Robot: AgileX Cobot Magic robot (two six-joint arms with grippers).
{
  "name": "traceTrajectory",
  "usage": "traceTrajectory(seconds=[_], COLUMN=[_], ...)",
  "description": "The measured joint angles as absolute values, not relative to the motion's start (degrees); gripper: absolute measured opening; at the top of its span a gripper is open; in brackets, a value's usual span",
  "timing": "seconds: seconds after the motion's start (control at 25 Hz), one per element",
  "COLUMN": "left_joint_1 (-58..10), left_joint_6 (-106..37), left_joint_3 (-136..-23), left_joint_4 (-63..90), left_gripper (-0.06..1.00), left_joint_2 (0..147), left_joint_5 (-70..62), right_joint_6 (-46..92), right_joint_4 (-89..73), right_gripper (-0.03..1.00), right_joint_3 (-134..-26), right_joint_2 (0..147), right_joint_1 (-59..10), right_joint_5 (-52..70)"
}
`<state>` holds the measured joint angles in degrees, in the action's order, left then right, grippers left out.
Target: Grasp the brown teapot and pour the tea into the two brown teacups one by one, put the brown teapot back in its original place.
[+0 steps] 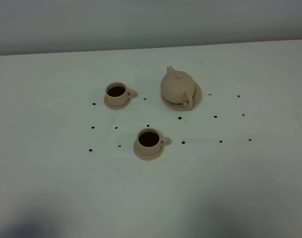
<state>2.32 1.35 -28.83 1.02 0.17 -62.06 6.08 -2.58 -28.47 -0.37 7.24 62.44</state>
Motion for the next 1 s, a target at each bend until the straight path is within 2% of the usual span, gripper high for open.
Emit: traceTrajectory(seconds=[1.0], left_joint_1=[2.3], left_joint_6=[1.4], left_joint_3=[-28.8], left_joint_4=[1.0], left_gripper=[0.40], left_joint_2=[0.2], left_joint_5=[-62.1], right_joint_6=[6.0], right_joint_4=[-2.6], right_gripper=[0.52], right_joint_3=[-28.5], right_joint_2=[-0.4], right_joint_1=[7.2], right_joint_5=[62.4])
